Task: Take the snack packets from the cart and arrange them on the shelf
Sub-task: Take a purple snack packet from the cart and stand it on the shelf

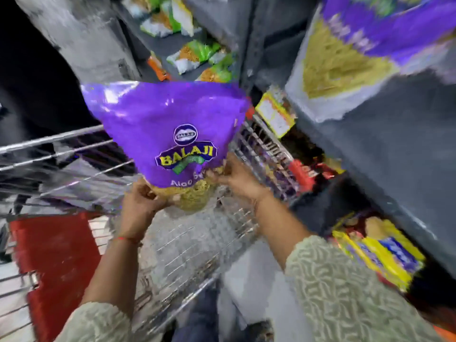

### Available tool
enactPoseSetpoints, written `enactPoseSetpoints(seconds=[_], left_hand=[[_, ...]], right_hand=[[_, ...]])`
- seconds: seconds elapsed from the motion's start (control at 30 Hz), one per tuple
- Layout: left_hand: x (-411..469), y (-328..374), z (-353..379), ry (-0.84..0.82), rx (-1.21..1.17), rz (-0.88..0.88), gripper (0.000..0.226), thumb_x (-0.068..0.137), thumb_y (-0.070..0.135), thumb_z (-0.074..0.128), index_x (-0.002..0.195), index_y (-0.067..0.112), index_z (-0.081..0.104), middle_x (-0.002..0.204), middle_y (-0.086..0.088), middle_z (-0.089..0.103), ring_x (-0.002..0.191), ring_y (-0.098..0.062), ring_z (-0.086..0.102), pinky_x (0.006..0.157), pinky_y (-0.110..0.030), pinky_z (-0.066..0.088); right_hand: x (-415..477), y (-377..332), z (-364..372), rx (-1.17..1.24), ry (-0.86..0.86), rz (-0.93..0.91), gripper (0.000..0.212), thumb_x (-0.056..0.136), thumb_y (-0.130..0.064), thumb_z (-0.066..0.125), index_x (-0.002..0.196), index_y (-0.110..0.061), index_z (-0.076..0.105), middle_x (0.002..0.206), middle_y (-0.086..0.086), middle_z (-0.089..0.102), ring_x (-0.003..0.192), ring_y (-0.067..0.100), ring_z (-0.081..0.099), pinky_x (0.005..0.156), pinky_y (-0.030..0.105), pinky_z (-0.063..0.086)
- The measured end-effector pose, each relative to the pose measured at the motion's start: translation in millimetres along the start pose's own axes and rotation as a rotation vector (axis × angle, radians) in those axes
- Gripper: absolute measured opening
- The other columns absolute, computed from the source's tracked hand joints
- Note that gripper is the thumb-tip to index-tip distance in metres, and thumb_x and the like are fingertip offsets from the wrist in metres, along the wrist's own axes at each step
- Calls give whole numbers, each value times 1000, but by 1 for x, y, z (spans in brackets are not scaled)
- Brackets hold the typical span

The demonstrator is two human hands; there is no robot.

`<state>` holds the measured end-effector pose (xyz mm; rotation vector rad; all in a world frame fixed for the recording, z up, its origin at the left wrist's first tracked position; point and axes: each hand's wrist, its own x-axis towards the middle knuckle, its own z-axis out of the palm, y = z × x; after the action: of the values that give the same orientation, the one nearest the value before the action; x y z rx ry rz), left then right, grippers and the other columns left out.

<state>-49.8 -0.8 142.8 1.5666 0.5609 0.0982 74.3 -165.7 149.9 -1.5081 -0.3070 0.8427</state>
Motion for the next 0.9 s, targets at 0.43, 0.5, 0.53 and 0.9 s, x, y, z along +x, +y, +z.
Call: enactPoseSetpoints(seconds=[0.43,0.5,0.53,0.9], left_hand=[[-43,153,236,-650,-51,327,56,31,18,82,82,14,61,63,19,73,62,2,65,64,-14,56],[-34,163,277,-756,-21,337,51,41,4,80,86,11,59,63,20,73,62,4,64,64,-13,55],[-29,169,298,-820,10,341,52,41,4,80,89,12,59,66,20,73,64,4,64,65,-13,54],[17,178,410,-1123,50,221,58,45,9,76,98,21,56,79,17,75,79,0,68,69,-13,54]], right_hand=[[-256,-82,-157,112,731,-364,22,83,-2,56,86,-24,51,66,-16,68,63,-3,62,59,24,52],[-272,-82,-176,128,839,-389,21,84,-4,56,89,-24,52,65,-19,70,63,-4,63,55,21,53],[-277,-81,-186,136,900,-393,20,84,-6,57,91,-24,52,68,-18,71,64,-4,63,53,21,53],[-275,-66,-255,164,1196,-399,25,80,-14,63,99,-30,56,103,6,65,95,25,62,80,39,53]])
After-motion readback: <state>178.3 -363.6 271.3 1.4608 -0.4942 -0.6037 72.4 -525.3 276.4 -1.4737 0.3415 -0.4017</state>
